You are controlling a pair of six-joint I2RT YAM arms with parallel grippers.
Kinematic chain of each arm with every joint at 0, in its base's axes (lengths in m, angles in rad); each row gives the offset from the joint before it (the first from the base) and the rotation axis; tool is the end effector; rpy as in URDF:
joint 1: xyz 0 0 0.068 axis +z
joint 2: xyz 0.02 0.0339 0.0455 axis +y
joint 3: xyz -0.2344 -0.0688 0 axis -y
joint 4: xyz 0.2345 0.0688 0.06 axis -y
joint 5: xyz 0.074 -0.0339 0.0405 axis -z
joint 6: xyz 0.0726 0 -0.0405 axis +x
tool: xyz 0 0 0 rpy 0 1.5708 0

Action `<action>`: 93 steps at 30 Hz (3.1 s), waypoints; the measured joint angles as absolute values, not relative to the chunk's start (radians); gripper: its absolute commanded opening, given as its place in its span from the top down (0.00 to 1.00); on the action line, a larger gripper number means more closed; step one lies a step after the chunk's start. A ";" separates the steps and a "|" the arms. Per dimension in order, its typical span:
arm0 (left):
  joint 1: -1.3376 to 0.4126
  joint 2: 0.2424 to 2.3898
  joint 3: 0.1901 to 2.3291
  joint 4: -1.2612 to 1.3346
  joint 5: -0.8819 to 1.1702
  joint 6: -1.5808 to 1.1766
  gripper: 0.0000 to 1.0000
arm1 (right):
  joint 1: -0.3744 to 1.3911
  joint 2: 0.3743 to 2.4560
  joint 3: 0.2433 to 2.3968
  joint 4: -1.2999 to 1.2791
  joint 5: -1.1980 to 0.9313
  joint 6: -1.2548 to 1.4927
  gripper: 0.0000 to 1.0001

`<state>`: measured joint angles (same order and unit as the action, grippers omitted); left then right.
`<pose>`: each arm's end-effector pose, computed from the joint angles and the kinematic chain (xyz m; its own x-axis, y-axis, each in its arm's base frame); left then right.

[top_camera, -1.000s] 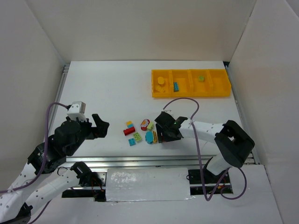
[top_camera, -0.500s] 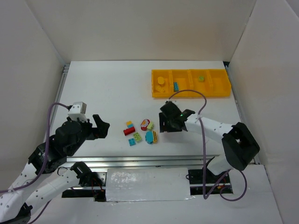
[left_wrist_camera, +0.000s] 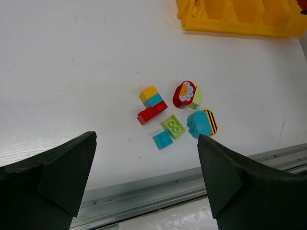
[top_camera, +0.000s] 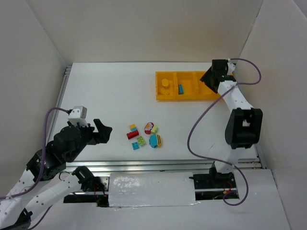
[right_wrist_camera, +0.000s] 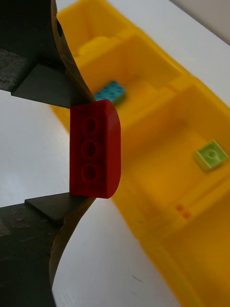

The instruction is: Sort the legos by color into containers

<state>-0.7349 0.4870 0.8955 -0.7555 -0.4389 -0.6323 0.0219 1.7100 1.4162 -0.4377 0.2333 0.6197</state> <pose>0.1213 -0.0680 0.3239 -0.3870 -0.3713 -0.8440 0.1013 0.8927 -0.4392 0.4023 -0.0080 0.2385 -0.4561 0.5552 -0.6955 0.5105 0.8034 0.3065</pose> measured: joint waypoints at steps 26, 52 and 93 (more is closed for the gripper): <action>-0.755 0.545 0.894 -0.746 -0.413 -0.627 0.01 | -0.197 2.259 2.132 -0.625 0.259 0.742 0.00; -0.731 0.524 0.894 -0.792 -0.524 -0.662 0.01 | 0.784 1.773 1.378 -0.543 0.208 0.385 0.00; -0.731 0.491 0.894 -0.784 -0.492 -0.659 0.00 | 0.917 1.995 1.391 -0.638 0.505 1.053 0.12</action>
<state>-0.7315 0.4908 0.8940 -0.7837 -0.4923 -0.6586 0.9173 1.9953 1.3914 -0.6376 0.5049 1.0531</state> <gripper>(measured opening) 0.994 0.922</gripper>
